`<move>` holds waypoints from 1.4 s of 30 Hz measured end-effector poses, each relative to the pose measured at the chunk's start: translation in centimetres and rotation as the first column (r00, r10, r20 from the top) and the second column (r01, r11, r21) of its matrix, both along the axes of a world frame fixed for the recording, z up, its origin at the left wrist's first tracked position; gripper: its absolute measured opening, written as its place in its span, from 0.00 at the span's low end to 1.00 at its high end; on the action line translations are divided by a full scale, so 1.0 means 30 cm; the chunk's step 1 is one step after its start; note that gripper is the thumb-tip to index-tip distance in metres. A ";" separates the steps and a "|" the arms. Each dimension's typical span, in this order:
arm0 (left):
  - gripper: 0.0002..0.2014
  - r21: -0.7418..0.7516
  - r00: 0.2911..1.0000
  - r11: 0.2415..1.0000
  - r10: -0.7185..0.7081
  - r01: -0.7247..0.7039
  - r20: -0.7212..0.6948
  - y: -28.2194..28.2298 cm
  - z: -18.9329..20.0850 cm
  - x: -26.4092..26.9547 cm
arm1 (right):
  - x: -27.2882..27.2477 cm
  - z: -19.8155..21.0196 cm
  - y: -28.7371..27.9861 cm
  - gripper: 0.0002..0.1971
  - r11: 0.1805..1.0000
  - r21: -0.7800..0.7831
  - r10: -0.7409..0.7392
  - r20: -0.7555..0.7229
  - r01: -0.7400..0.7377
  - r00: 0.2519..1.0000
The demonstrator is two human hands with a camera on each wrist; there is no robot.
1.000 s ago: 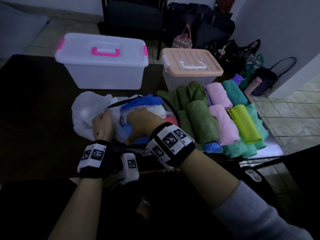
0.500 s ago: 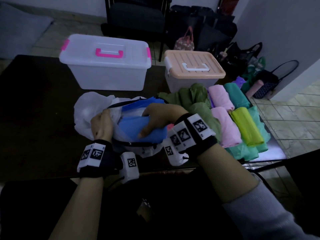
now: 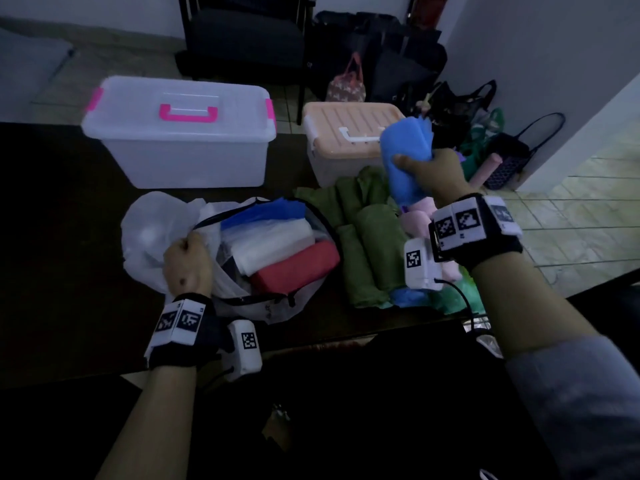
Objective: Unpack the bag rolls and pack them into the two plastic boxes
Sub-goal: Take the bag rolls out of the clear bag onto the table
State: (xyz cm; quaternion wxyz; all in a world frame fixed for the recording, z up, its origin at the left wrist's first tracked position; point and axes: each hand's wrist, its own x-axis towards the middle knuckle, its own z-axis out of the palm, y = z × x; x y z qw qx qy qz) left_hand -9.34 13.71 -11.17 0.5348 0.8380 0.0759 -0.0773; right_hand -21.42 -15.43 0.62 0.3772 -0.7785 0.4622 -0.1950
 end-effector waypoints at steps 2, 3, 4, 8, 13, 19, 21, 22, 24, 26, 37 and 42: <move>0.21 0.027 1.000 1.000 -0.010 0.010 0.010 -0.001 0.002 -0.006 | -0.012 -0.030 -0.034 0.30 0.994 -0.110 -0.022 -0.155 0.005 0.988; 0.21 0.034 1.000 0.999 -0.013 0.012 0.011 -0.002 0.004 -0.007 | -0.011 -0.039 -0.044 0.31 0.993 -0.121 -0.021 -0.211 -0.004 0.977; 0.21 0.034 1.000 0.999 -0.014 0.014 0.006 -0.003 0.003 -0.004 | -0.007 -0.045 -0.051 0.31 0.993 -0.115 -0.019 -0.252 -0.011 0.968; 0.20 0.107 0.998 0.994 0.006 0.001 -0.068 -0.015 0.004 0.016 | 0.021 -0.053 -0.069 0.31 0.998 -0.063 -0.006 -0.312 -0.014 0.950; 0.21 0.083 1.000 0.996 -0.016 0.018 -0.023 -0.010 -0.006 0.010 | 0.032 -0.080 -0.081 0.31 0.997 -0.062 0.024 -0.365 -0.050 0.931; 0.20 0.090 1.000 0.996 -0.021 0.022 -0.015 -0.013 0.001 0.003 | 0.027 -0.099 -0.099 0.26 0.995 -0.091 -0.007 -0.369 -0.028 0.929; 0.20 0.059 1.000 0.998 -0.012 0.012 0.007 -0.005 0.002 -0.004 | 0.027 -0.091 -0.094 0.29 0.991 -0.132 -0.035 -0.424 -0.024 0.905; 0.20 0.060 1.000 0.998 -0.014 0.013 0.011 -0.003 0.001 -0.004 | 0.031 -0.090 -0.093 0.30 0.988 -0.154 -0.044 -0.449 -0.029 0.892; 0.20 0.061 1.000 0.998 -0.021 0.020 0.013 -0.003 0.002 -0.003 | 0.041 -0.094 -0.087 0.27 0.988 -0.140 -0.005 -0.452 -0.066 0.892; 0.20 0.051 1.000 0.998 -0.023 0.022 0.007 -0.003 0.003 -0.003 | 0.046 -0.100 -0.092 0.23 0.984 -0.152 0.016 -0.449 -0.094 0.894; 0.20 0.053 0.999 0.998 -0.031 0.032 -0.012 0.000 0.004 -0.002 | 0.045 0.012 0.126 0.17 0.840 -0.453 0.215 -0.226 -0.298 0.950; 0.20 0.023 0.999 0.999 -0.028 0.028 -0.019 0.003 0.012 -0.008 | 0.076 -0.027 0.398 0.12 0.553 -0.275 0.677 -0.402 -0.787 0.616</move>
